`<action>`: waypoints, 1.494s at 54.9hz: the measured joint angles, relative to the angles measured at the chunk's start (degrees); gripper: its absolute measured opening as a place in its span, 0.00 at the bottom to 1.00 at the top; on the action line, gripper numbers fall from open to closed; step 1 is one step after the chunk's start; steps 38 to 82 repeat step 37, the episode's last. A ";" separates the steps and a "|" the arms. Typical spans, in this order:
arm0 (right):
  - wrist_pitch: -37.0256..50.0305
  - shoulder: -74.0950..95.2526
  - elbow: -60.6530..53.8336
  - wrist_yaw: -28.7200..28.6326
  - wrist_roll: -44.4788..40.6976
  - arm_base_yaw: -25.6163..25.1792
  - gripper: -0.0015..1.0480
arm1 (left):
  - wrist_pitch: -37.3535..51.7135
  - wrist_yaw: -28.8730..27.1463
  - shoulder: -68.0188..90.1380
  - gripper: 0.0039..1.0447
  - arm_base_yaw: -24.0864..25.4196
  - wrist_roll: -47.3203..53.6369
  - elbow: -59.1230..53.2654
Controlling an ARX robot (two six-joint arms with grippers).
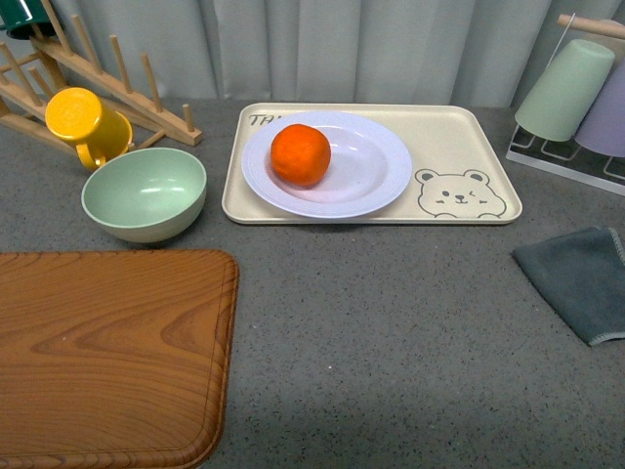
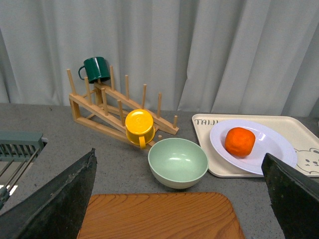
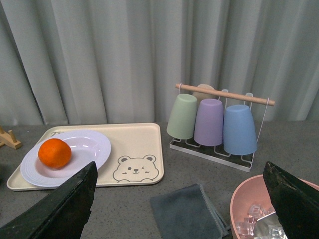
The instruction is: Place orange and plate with both arms
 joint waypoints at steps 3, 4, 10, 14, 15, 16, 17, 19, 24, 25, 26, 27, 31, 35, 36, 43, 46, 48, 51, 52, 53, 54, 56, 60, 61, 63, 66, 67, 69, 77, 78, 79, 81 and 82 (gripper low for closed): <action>0.00 0.00 0.00 0.00 -0.04 0.00 0.91 | 0.00 0.00 0.00 0.94 0.00 0.00 0.00; 0.00 0.00 0.00 0.00 -0.04 0.00 0.91 | 0.00 0.00 0.00 0.94 0.00 0.00 0.00; 0.00 0.00 0.00 0.00 -0.04 0.00 0.91 | 0.00 0.00 0.00 0.94 0.00 0.00 0.00; 0.00 0.00 0.00 0.00 -0.04 0.00 0.91 | 0.00 0.00 0.00 0.94 0.00 0.00 0.00; 0.00 0.00 0.00 0.00 -0.04 0.00 0.91 | 0.00 0.00 0.00 0.94 0.00 0.00 0.00; 0.00 0.00 0.00 0.00 -0.04 0.00 0.91 | 0.00 0.00 0.00 0.94 0.00 0.00 0.00; 0.00 0.00 0.00 0.00 -0.04 0.00 0.91 | 0.00 0.00 0.00 0.94 0.00 0.00 0.00; 0.00 0.00 0.00 0.00 -0.04 -0.02 0.91 | 0.00 0.00 0.00 0.94 -0.02 0.00 0.00; 0.00 0.00 0.00 0.00 -0.04 0.00 0.91 | 0.00 0.00 0.00 0.94 0.00 0.00 0.00; 0.00 0.00 0.00 0.00 -0.04 0.00 0.91 | 0.00 0.00 0.00 0.94 0.00 0.00 0.00; 0.00 0.00 0.00 0.00 -0.04 0.00 0.91 | 0.00 0.00 0.00 0.94 0.00 0.00 0.00; 0.00 0.00 0.00 0.00 -0.04 -0.02 0.91 | 0.00 0.00 0.00 0.94 0.00 0.00 0.00; 0.00 0.00 0.00 0.00 -0.04 0.00 0.91 | 0.00 0.00 0.00 0.94 0.00 0.00 0.00; 0.00 0.00 0.00 0.00 -0.04 0.00 0.91 | 0.00 0.00 0.00 0.94 0.00 0.00 0.00; 0.00 0.00 0.00 0.00 -0.04 0.00 0.91 | 0.00 0.00 0.00 0.94 0.00 0.00 0.00; 0.00 0.00 0.00 0.00 -0.04 0.00 0.91 | 0.00 0.00 0.00 0.94 0.00 0.00 0.00; 0.00 0.00 0.00 0.00 -0.04 0.00 0.91 | 0.00 0.00 0.00 0.94 0.00 0.00 0.00; 0.00 0.00 0.00 0.00 -0.04 0.00 0.91 | 0.00 0.00 0.00 0.94 0.00 0.00 0.00; 0.00 0.00 0.00 0.00 -0.04 0.00 0.91 | 0.00 0.00 0.00 0.94 0.00 0.00 0.00; 0.00 0.00 0.00 0.00 -0.04 0.00 0.91 | 0.00 0.00 0.00 0.94 0.00 0.00 0.00; 0.00 0.00 0.00 0.00 -0.04 0.00 0.91 | 0.00 0.00 0.00 0.94 0.00 0.00 0.00; 0.00 0.00 0.00 0.00 -0.04 0.00 0.91 | 0.00 0.00 0.00 0.94 0.00 0.00 0.00; 0.00 0.00 0.00 0.00 -0.04 0.00 0.91 | 0.00 0.00 0.00 0.94 0.00 0.00 0.00; 0.00 0.00 0.00 0.00 -0.04 0.00 0.91 | 0.00 0.00 0.00 0.94 0.00 0.00 0.00; 0.00 0.00 0.00 0.00 -0.04 0.00 0.91 | 0.00 0.00 0.00 0.94 0.00 0.00 0.00; 0.00 0.00 0.00 0.00 -0.04 0.00 0.91 | 0.00 0.00 0.00 0.94 0.00 0.00 0.00; 0.00 0.00 0.00 0.00 -0.04 0.00 0.91 | 0.00 0.00 0.00 0.94 0.00 0.00 0.00; 0.00 0.00 0.00 0.00 -0.04 0.00 0.91 | 0.00 0.00 0.00 0.94 0.00 0.00 0.00; 0.00 0.00 0.00 0.00 -0.04 0.00 0.91 | 0.00 0.00 0.00 0.94 0.00 0.00 0.00; 0.00 0.00 0.00 0.00 -0.04 0.00 0.91 | 0.00 0.00 0.00 0.94 0.00 0.00 0.00; 0.00 0.00 0.00 0.00 -0.04 0.00 0.91 | 0.00 0.00 0.00 0.94 0.00 0.00 0.00; 0.00 0.00 0.00 0.00 -0.04 0.00 0.91 | 0.00 0.00 0.00 0.94 0.00 0.00 0.00; 0.00 0.00 0.00 0.00 -0.04 0.00 0.91 | 0.00 0.00 0.00 0.94 0.00 0.00 0.00; 0.00 0.00 0.00 0.00 -0.04 0.00 0.91 | 0.00 0.00 0.00 0.94 0.00 0.00 0.00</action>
